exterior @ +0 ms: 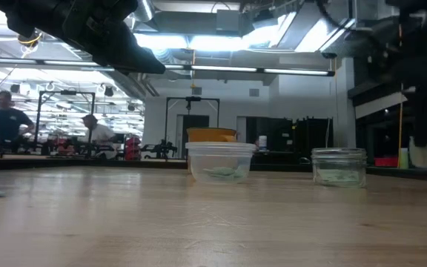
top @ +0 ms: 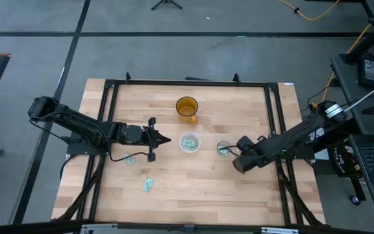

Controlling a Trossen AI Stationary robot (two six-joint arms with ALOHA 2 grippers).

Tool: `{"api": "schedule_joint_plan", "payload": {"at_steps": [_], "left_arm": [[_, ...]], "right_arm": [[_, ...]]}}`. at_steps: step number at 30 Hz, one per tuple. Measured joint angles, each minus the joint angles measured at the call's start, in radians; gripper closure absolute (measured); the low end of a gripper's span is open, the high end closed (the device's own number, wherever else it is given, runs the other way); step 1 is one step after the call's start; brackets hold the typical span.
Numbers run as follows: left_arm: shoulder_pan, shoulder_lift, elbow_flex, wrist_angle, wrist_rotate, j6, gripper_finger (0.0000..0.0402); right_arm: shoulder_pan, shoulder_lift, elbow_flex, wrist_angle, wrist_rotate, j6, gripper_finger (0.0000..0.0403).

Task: Pick and place Stevia / Truvia into bins
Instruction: Put the green stevia packet into the glass container

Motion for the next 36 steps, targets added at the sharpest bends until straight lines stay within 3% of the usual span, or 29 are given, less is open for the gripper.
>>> {"api": "schedule_joint_plan", "payload": {"at_steps": [11, 21, 36], "left_arm": [[0.0, 0.0, 0.0, -0.001, 0.0, 0.037, 0.0397], [0.0, 0.0, 0.0, -0.008, 0.0, 0.036, 0.0399], [0.0, 0.0, 0.0, -0.008, 0.0, 0.034, 0.0395]], "right_arm": [[0.0, -0.069, 0.188, 0.009, 0.217, -0.21, 0.0403], [-0.003, -0.072, 0.305, 0.029, 0.249, -0.332, 0.0403], [-0.055, -0.072, 0.31, 0.074, 0.24, -0.457, 0.0403]]}}
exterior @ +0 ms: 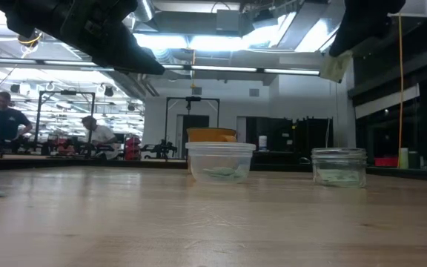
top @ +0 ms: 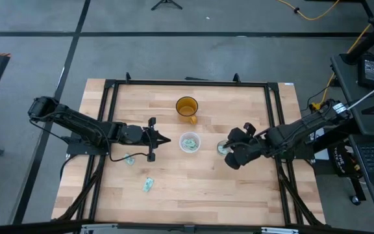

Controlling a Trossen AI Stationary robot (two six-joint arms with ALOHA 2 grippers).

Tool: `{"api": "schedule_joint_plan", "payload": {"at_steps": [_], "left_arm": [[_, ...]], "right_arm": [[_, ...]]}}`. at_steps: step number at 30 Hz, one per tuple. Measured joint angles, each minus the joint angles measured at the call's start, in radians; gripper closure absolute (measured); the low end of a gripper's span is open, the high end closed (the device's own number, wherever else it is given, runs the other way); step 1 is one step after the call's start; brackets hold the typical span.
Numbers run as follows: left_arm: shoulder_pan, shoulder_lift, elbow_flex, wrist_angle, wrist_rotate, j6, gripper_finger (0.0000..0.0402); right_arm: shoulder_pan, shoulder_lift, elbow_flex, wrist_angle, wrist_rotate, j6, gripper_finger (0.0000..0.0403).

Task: Pick and place Stevia / Truvia into bins
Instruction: Put the green stevia packet into the glass container

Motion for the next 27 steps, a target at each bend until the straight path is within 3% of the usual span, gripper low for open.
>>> {"api": "schedule_joint_plan", "payload": {"at_steps": [27], "left_arm": [[0.0, 0.0, 0.0, 0.001, 0.0, -0.002, 0.0397]], "right_arm": [[-0.011, 0.144, 0.0, 0.027, -0.105, -0.021, 0.0403]]}}
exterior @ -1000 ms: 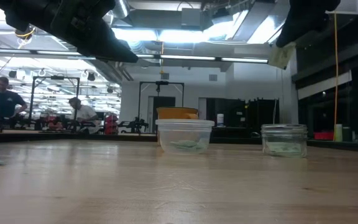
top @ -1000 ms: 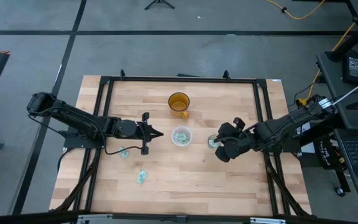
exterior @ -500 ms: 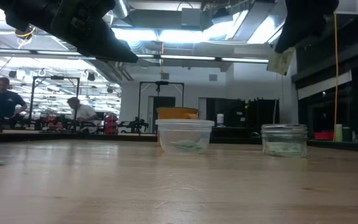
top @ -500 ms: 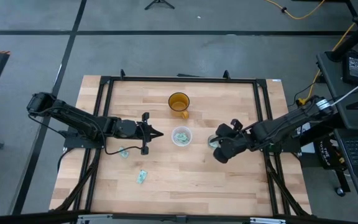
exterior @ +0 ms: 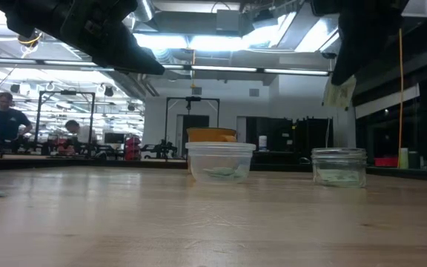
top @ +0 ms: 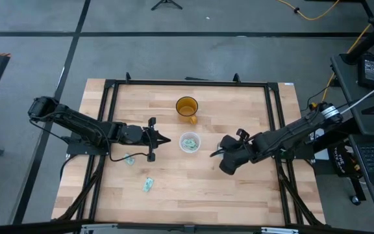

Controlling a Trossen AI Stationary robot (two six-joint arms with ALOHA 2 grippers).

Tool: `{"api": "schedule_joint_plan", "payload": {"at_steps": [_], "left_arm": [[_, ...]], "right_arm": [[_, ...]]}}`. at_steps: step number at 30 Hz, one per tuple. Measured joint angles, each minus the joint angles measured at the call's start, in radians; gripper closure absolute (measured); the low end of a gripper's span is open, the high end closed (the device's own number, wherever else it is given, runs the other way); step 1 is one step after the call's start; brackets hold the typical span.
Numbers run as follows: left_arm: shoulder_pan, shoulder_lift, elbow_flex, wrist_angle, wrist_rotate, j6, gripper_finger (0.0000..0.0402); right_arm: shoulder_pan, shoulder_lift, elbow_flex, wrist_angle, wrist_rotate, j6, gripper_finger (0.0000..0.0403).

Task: Pick and place Stevia / Truvia into bins
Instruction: Put the green stevia packet into the glass container

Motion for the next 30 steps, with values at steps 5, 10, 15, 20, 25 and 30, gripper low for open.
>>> {"api": "schedule_joint_plan", "payload": {"at_steps": [5, 10, 15, 20, 25, 30], "left_arm": [[0.0, 0.0, 0.0, 0.0, 0.0, -0.002, 0.0394], [0.0, 0.0, 0.0, 0.0, 0.0, -0.004, 0.0396], [0.0, 0.0, 0.0, 0.0, 0.0, -0.006, 0.0394], [0.0, 0.0, 0.0, 0.0, 0.004, -0.006, 0.0396], [-0.001, 0.0, 0.0, 0.008, 0.008, -0.006, 0.0397], [-0.001, 0.0, 0.0, 0.009, 0.008, -0.006, 0.0398]], "right_arm": [[0.0, 0.038, 0.0, 0.008, -0.017, 0.001, 0.0403], [0.0, 0.079, 0.0, 0.008, -0.018, 0.0, 0.0403], [-0.013, 0.094, -0.013, 0.011, -0.02, -0.003, 0.0403], [-0.046, 0.074, -0.107, 0.086, -0.068, -0.002, 0.0403], [-0.087, 0.07, -0.181, 0.216, -0.122, -0.044, 0.0403], [-0.123, 0.07, -0.221, 0.235, -0.124, -0.059, 0.0403]]}}
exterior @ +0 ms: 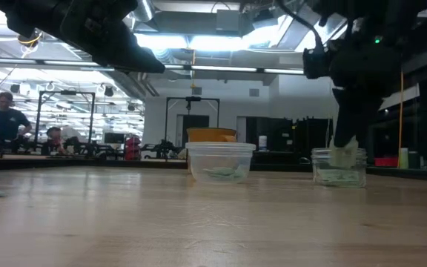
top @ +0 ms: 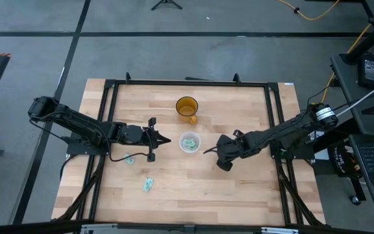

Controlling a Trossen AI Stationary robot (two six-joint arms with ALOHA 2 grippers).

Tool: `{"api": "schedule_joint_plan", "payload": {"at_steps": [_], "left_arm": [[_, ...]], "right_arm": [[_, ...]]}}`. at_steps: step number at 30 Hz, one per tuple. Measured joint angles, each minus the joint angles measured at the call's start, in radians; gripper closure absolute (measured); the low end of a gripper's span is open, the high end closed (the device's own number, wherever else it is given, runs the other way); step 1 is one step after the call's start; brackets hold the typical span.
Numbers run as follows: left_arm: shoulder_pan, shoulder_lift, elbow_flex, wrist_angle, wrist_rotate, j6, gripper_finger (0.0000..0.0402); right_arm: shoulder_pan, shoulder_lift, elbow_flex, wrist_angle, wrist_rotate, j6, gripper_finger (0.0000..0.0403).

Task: Pick and place Stevia / Truvia into bins
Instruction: Put the green stevia packet into the glass container, then put the green stevia packet into the transparent container

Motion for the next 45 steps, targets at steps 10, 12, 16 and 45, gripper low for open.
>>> {"api": "schedule_joint_plan", "payload": {"at_steps": [10, 12, 16, 45], "left_arm": [[0.0, 0.0, 0.0, 0.0, 0.0, 0.0, 0.0396], [0.001, 0.0, 0.0, 0.0, 0.0, 0.0, 0.0397], [0.001, 0.0, 0.0, 0.0, 0.0, 0.0, 0.0398], [0.001, 0.0, 0.0, 0.009, 0.0, -0.003, 0.0398]], "right_arm": [[-0.045, 0.0, -0.076, 0.087, 0.001, 0.0, 0.0402], [-0.046, 0.0, -0.076, 0.093, 0.002, 0.0, 0.04], [-0.045, 0.0, -0.076, 0.106, 0.001, -0.027, 0.0384], [0.002, -0.001, 0.209, -0.055, 0.038, -0.218, 0.0275]]}}
